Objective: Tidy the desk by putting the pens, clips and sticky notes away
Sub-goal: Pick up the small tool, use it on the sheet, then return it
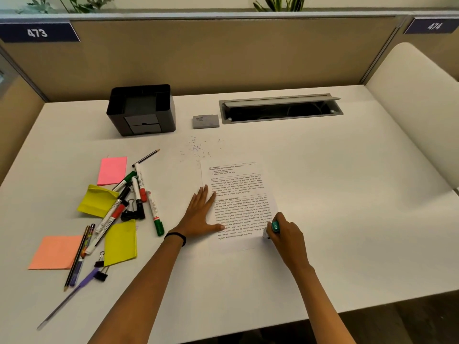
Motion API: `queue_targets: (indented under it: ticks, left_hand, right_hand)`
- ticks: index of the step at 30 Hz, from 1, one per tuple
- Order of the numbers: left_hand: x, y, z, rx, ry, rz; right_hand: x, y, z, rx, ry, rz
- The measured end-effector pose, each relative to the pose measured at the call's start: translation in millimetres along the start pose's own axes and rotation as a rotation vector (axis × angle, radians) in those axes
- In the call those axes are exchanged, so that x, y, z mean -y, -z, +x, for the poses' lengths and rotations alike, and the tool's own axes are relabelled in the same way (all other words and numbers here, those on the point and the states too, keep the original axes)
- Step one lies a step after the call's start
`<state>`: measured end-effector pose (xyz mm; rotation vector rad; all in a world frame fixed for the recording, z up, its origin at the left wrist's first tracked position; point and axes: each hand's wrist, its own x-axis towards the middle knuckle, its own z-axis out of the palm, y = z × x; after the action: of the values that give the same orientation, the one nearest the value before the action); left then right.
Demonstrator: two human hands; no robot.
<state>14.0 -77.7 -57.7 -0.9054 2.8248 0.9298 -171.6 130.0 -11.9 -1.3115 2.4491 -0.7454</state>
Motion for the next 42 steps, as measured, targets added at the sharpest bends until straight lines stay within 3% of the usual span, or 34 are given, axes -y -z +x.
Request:
queue_targets:
  ticks: [33,42]
  left_hand:
    - [-3,3,0,0.016,-0.001,0.070]
    - [-3,2,0,0.015,-0.003,0.080]
  right_hand:
    - [5,-13,-4,-0.033,0.043,0.018]
    - [0,-14,-13,-0.103,0.170,-0.031]
